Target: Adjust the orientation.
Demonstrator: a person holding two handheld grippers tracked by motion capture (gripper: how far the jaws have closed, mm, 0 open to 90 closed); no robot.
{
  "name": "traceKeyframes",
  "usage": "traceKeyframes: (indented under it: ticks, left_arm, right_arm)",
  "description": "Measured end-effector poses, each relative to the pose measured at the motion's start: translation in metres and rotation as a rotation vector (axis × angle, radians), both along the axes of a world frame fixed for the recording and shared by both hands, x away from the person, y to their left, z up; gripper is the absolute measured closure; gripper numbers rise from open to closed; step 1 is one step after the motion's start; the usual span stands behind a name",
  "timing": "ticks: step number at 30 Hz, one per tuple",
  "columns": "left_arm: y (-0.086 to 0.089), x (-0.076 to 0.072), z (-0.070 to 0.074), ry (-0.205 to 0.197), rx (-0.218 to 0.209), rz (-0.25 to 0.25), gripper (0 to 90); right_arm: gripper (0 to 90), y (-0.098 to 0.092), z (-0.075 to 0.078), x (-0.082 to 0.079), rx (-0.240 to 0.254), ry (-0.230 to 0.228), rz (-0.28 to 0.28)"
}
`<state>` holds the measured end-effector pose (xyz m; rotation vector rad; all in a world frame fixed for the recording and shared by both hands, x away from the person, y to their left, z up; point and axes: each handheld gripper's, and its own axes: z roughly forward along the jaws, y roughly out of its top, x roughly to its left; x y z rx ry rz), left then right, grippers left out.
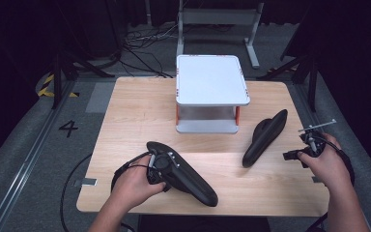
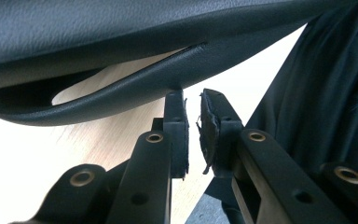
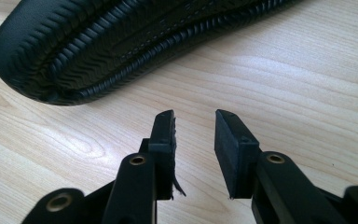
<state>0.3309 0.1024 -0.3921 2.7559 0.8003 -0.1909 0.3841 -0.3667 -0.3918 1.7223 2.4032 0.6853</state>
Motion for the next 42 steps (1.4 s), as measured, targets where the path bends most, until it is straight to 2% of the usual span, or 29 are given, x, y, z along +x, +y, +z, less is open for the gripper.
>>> traceKeyframes:
  ticks: [5,10,16,18,25,32,34,36,40,42]
  left_arm:
    - [-0.004,0.003,0.004,-0.024,-0.021,0.014,79.9]
    - [-0.007,0.010,0.012,-0.057,-0.069,0.036,80.8]
    - [-0.012,0.019,0.017,-0.102,-0.068,0.053,80.4]
    - [-0.013,0.020,0.017,-0.105,-0.072,0.052,80.0]
    - [-0.027,0.029,0.027,-0.150,-0.137,0.039,79.1]
    - [-0.043,0.042,0.031,-0.187,-0.224,0.039,76.7]
    - [-0.049,0.046,0.030,-0.201,-0.217,0.037,76.4]
    - [-0.056,0.050,0.026,-0.209,-0.192,0.034,74.4]
    - [-0.069,0.056,0.018,-0.209,-0.190,0.033,73.6]
    - [-0.075,0.059,0.011,-0.207,-0.190,0.050,70.3]
  right_arm:
    - [69.1,-0.002,0.000,-0.003,-0.001,-0.002,-0.009]
    - [69.1,-0.008,-0.001,-0.008,0.003,0.001,-0.032]
    - [69.1,-0.015,-0.004,-0.016,0.002,0.001,-0.055]
    - [69.2,-0.016,-0.004,-0.017,0.001,0.000,-0.062]
    - [69.1,-0.027,-0.005,-0.028,0.003,0.004,-0.095]
    - [68.9,-0.032,-0.006,-0.034,0.003,0.004,-0.108]
    - [68.9,-0.033,-0.006,-0.036,0.004,0.001,-0.116]
    - [68.9,-0.033,-0.005,-0.036,0.007,-0.002,-0.117]
    - [68.8,-0.032,-0.005,-0.035,0.007,-0.004,-0.114]
    - [68.6,-0.032,-0.004,-0.035,0.010,-0.008,-0.108]
